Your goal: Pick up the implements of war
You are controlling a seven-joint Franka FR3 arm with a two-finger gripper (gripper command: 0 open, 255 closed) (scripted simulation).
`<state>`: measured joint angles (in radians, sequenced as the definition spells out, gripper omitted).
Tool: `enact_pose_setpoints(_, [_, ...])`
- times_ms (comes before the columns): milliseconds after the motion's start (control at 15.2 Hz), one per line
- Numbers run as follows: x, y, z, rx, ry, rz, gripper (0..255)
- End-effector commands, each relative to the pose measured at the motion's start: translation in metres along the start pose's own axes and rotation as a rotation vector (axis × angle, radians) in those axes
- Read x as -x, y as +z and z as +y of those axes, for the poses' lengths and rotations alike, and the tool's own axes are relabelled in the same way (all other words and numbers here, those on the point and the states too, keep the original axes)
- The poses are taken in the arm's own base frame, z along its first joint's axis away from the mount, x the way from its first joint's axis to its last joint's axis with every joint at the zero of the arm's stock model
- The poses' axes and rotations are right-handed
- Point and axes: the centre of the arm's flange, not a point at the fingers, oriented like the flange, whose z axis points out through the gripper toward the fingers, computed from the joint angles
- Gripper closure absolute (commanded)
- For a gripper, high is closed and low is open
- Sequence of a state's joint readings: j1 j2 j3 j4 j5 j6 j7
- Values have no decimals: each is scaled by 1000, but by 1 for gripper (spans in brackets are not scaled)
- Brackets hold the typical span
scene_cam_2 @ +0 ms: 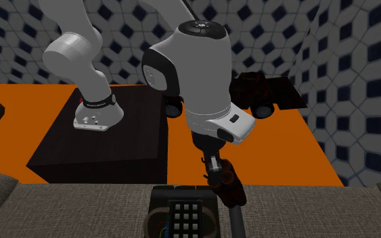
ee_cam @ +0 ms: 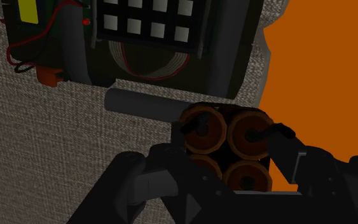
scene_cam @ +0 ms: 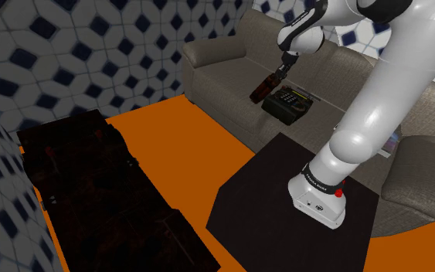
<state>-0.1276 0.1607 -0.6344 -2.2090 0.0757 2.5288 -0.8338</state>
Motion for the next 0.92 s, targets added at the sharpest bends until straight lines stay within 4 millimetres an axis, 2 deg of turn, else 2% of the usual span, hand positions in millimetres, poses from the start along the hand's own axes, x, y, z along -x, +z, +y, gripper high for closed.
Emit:
enact_pose_setpoints(0, [0,1,0,0,0,0,255])
enact_pose_setpoints(528, [0,1,0,0,0,0,255])
enact_pose_setpoints(858, [-3,-25,4,0,0,0,255])
